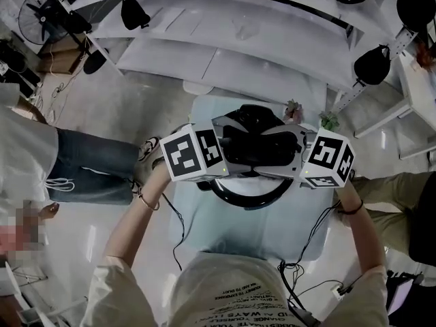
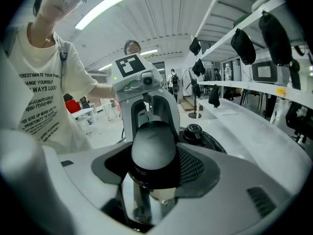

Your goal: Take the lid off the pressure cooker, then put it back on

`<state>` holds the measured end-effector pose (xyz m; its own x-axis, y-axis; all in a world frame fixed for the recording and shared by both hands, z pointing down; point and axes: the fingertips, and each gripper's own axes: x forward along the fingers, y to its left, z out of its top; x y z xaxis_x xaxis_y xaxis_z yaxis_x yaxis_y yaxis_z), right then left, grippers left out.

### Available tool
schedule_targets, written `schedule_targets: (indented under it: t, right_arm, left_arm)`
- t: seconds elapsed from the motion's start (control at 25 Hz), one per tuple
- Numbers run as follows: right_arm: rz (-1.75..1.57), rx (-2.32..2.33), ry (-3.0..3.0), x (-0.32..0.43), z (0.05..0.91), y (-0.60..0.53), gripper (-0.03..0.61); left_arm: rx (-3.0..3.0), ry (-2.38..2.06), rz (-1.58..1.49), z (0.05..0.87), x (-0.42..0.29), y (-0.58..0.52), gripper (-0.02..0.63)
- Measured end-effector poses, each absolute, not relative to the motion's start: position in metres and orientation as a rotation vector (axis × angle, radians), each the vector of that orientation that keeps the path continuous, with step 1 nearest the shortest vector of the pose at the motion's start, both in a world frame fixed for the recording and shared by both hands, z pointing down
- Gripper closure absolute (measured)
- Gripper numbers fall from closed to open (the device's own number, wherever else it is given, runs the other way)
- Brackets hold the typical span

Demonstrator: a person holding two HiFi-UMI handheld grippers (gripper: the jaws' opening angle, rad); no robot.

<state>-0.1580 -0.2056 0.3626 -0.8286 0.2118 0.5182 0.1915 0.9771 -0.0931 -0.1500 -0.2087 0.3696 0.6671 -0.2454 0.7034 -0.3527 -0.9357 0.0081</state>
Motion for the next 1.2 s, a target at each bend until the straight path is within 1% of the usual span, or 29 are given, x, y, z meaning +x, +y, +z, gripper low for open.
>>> schedule_targets:
  t: [0.6, 1.2]
  right_arm:
    - [0.088, -0.314, -2.548, -0.159, 0.378, -0.206, 0.302]
    - [0.054, -0.310, -2.541, -0.160, 0.389, -0.203, 0.302]
  left_arm:
    - [2.688, -0.487, 1.117, 0.385, -0.151, -0.209, 0.322]
    - [2.704, -0.507, 1.134, 0.397, -0.152, -0.206, 0.322]
